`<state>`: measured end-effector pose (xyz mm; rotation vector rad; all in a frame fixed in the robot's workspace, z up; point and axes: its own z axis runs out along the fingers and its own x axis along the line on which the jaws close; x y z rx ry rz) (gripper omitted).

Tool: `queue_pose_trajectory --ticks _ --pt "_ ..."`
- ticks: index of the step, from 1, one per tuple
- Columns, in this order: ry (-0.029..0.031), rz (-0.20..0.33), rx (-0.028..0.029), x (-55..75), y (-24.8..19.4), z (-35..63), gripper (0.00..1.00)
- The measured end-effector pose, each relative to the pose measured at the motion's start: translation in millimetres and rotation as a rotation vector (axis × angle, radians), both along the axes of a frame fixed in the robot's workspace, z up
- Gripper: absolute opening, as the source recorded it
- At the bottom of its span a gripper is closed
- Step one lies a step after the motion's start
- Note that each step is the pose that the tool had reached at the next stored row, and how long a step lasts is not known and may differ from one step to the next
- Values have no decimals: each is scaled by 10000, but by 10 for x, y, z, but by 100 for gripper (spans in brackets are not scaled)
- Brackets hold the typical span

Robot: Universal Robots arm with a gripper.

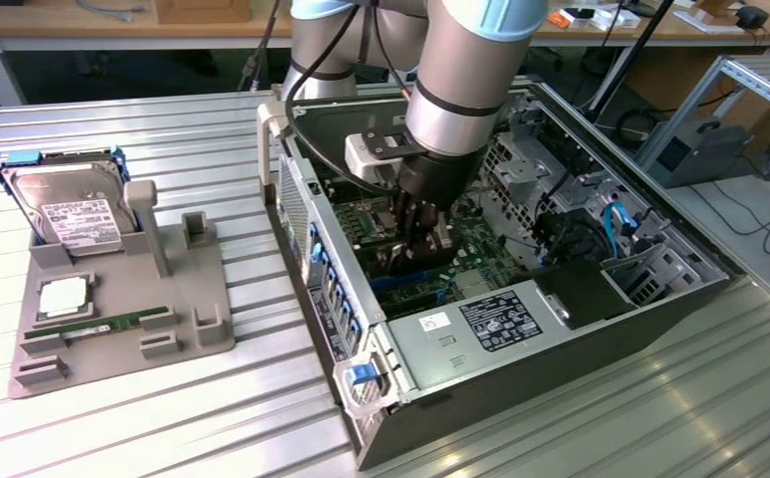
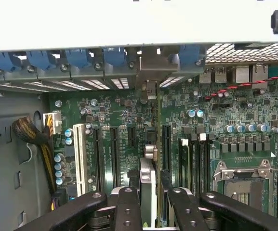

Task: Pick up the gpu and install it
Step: 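Insert the gpu into the slot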

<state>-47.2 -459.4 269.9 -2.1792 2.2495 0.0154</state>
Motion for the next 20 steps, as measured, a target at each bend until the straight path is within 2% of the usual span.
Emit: queue_pose_trajectory --ticks 6,11,12,13,14,20 --pt "0 1 2 -19 0 -20 27" --pt "1 1 25 -35 0 -22 27" --pt "58 1 28 -35 0 -23 27" --pt "234 3 29 -34 0 -25 27" --pt "289 0 25 -36 0 -23 27" --pt "288 1 28 -35 -1 -41 27"
